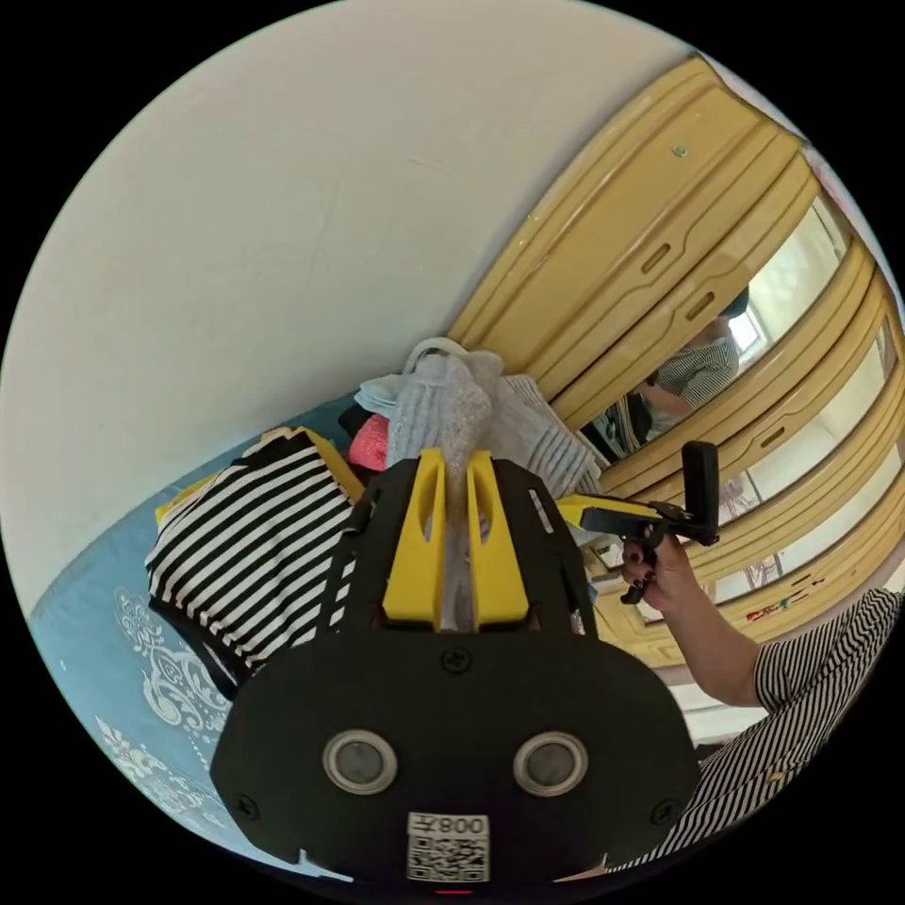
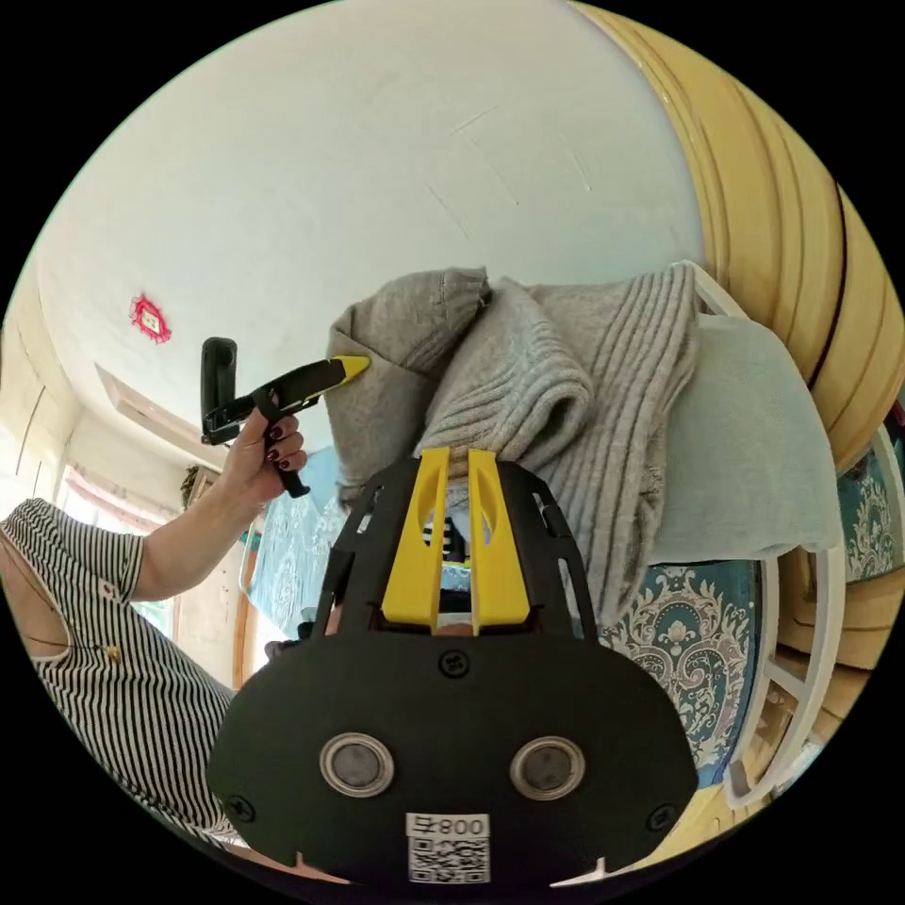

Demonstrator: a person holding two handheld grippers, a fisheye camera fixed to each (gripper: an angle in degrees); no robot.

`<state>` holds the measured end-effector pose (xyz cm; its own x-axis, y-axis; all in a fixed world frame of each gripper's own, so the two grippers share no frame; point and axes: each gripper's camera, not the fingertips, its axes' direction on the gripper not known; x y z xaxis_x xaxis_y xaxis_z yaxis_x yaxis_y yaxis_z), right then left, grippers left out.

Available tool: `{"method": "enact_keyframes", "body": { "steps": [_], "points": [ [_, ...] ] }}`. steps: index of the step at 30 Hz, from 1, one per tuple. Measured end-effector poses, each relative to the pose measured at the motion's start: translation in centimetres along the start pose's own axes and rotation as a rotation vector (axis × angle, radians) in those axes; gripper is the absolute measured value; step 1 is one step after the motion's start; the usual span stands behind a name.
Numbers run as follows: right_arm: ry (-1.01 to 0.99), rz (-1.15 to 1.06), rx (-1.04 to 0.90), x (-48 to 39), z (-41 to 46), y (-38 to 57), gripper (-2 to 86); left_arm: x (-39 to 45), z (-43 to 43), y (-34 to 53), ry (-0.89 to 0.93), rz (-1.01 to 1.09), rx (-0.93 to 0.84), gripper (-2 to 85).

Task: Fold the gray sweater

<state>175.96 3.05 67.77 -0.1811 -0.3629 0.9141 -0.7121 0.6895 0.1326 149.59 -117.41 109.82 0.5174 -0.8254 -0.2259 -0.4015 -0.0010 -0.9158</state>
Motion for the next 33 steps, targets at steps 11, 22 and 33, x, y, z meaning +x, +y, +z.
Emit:
{"method": "enact_keyframes", "body": {
  "steps": [11,22,33],
  "points": [
    [-0.105,-0.252,-0.077,-4.6,0.0,-3.2,4.0,-3.7,-1.5,2.2,0.031,-0.081,0.005,3.8],
    [0.132,-0.141,-0.131,-0.6,7.4,-7.3,4.7,-3.5,-1.3,1.7,0.011,-0.004,-0.035,4.0],
    [0.033,-0.130,-0.466,-2.2,10.1,2.9,5.9,-7.1,-1.8,3.1,0.056,-0.067,0.007,4.1]
  ]
}}
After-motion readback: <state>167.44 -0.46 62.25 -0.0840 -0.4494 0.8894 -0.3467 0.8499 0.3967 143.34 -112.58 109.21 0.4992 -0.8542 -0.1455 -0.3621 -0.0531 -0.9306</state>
